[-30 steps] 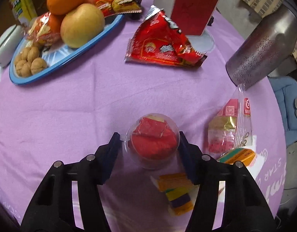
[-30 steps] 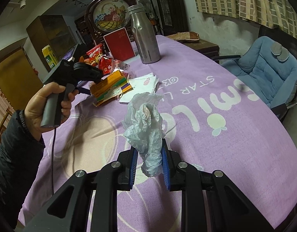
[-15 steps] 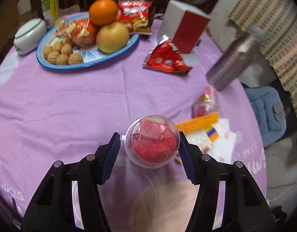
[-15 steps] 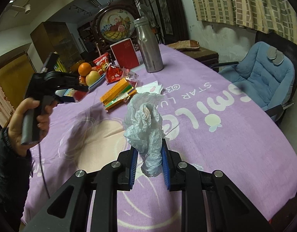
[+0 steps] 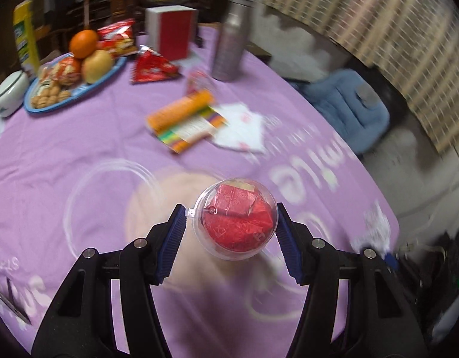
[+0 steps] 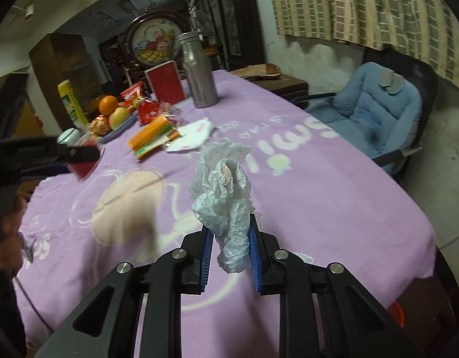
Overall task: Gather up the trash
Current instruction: 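Carry the jelly cup and bag to the red wastebasket and open both tools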
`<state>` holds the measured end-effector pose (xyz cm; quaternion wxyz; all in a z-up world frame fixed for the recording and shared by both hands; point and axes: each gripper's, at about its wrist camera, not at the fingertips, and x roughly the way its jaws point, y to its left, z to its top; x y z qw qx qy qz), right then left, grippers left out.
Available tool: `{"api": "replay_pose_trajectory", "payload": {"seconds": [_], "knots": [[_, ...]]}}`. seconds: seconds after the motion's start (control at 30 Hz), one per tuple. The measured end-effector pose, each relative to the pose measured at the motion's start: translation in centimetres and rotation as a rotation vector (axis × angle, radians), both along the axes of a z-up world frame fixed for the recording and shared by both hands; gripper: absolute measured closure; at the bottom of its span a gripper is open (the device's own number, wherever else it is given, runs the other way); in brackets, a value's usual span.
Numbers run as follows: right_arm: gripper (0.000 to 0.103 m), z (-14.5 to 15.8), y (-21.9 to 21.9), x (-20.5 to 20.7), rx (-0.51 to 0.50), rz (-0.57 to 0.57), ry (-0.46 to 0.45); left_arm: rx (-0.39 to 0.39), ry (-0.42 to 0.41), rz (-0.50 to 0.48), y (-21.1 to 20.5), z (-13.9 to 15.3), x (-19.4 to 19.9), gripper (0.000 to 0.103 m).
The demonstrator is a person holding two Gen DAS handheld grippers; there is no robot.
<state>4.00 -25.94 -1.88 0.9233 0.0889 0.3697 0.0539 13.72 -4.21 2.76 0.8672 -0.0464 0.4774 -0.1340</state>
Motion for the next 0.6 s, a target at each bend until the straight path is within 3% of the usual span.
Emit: {"api": "replay_pose_trajectory", "payload": {"seconds": [0.23, 0.4, 0.6], "knots": [[0.08, -1.2, -4.8, -3.8, -0.009, -0.104, 0.004, 0.02, -0.025, -0.153, -6.1, -1.2, -5.0, 0.044], [0.08, -1.9, -8.3, -7.9, -0.084, -0.219, -0.013, 0.059, -0.068, -0.266, -10.7, -1.2, -7.8, 0.044], [0.08, -4.5, -13.3, -12.5, -0.114, -0.356, 0.042, 0.086, -0.094, -0.445, -17.1, -1.9, -11.5, 0.044]]}}
